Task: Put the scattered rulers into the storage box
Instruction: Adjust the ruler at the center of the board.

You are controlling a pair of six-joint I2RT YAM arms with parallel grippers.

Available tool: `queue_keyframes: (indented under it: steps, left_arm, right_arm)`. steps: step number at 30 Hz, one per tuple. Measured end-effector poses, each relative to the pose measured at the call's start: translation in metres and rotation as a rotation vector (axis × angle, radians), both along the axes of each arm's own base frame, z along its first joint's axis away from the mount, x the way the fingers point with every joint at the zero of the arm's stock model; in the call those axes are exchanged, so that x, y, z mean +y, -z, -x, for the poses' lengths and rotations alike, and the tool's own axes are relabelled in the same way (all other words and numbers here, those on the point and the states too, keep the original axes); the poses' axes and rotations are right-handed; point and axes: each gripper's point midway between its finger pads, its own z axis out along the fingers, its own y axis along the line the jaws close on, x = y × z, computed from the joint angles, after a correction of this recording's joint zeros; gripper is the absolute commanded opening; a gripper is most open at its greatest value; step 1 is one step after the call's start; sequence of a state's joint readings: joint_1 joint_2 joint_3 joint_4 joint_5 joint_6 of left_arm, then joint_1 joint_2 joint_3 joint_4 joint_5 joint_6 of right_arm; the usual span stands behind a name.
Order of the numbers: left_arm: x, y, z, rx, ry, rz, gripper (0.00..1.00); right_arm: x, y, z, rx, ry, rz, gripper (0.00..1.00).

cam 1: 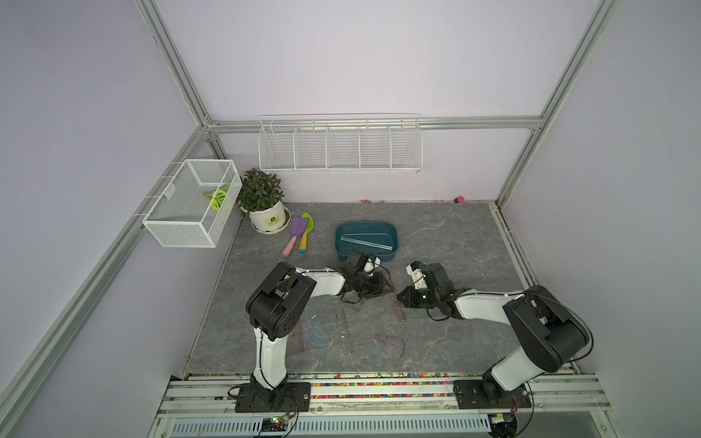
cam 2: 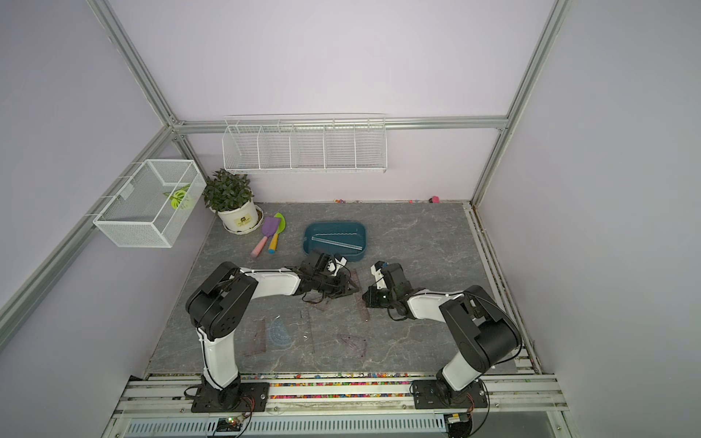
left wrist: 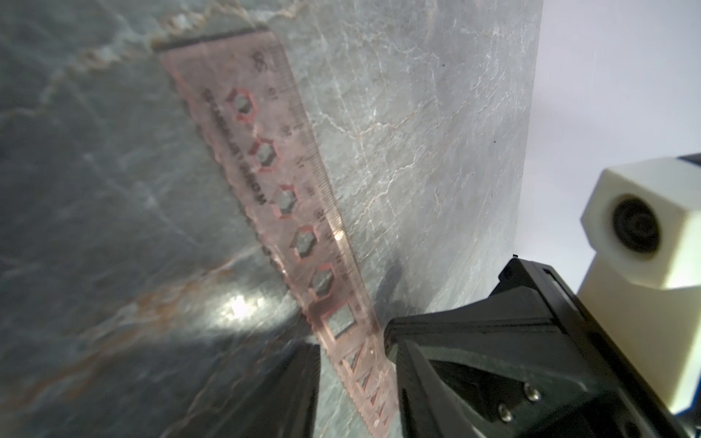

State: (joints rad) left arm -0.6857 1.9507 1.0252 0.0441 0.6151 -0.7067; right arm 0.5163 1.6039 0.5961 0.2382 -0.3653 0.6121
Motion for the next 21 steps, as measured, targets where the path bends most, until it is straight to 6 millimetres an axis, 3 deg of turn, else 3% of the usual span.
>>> queue_keyframes:
  steps: [13, 21]
  left_arm:
    - [-0.001, -0.0001, -0.0012, -0.002, -0.002, 0.004, 0.4]
    - [-0.002, -0.002, -0.0012, 0.003, -0.007, 0.01, 0.48]
  right_arm:
    - [0.0018, -0.0017, -0.0003, -0.001, -0.005, -0.005, 0.0]
    - [0.0017, 0.0022, 0.0004, 0.008, -0.006, 0.0, 0.0]
